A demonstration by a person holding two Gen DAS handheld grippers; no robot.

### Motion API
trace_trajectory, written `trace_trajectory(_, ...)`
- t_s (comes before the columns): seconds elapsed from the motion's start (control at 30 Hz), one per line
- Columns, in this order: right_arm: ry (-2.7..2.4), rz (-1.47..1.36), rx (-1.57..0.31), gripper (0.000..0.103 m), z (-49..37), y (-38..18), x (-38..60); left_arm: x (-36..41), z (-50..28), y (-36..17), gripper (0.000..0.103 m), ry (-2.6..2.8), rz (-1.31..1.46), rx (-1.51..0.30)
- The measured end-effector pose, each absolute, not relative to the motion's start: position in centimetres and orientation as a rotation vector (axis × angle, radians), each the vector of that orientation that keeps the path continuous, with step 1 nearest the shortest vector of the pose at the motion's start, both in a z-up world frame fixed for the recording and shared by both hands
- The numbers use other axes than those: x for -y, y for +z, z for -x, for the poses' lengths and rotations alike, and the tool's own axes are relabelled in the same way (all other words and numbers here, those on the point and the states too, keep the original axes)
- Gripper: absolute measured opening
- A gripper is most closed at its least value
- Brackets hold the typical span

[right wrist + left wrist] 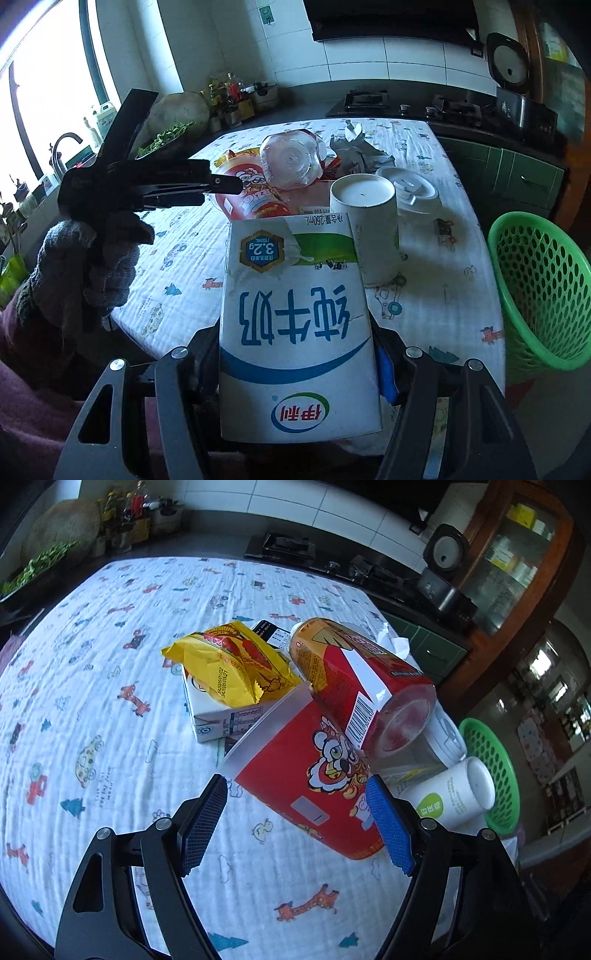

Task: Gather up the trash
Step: 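Carry the milk carton toward the green basket while the left gripper grasps the red paper cup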

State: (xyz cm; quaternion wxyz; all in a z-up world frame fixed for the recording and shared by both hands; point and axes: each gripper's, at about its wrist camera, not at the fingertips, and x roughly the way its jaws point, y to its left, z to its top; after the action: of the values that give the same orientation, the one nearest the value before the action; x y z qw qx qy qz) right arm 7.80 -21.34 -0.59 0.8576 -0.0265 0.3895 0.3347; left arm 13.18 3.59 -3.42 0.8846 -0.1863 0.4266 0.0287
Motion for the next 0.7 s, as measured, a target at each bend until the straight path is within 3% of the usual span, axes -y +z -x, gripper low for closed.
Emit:
trace_trajectory(0.23,0.674,0.031,-0.804,0.063,-7.6,-0.9,23.1,-4.4,-14.9,-5.4,0.085,0.116,0.571,-0.931)
trace_trajectory(0.7,0.623,0.016,-0.809,0.063,-7.2,-0.9,24.2,-4.4,-16.0,-7.9,0.084,0.074,0.699,-0.934)
